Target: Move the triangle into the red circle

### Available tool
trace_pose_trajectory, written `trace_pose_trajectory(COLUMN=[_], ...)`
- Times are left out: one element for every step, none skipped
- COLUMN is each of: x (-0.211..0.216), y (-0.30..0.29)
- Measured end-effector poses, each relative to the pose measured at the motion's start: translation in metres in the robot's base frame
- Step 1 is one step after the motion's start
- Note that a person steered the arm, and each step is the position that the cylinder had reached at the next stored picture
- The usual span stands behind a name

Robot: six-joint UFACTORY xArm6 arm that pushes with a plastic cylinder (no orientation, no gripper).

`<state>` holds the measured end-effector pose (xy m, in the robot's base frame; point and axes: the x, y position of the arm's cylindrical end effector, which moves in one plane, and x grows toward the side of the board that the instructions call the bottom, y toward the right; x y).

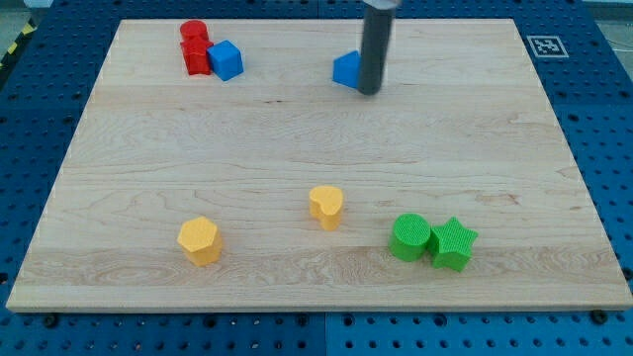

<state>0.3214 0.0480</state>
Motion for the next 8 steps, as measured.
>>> trace_pose_trajectory(x=[-0.029, -0.018, -0.023, -0.052, -0.071, -0.073, -0.069, -0.053], y=[-0.029, -0.018, 0.021, 0.015, -0.04, -0.077, -0.057, -0.066])
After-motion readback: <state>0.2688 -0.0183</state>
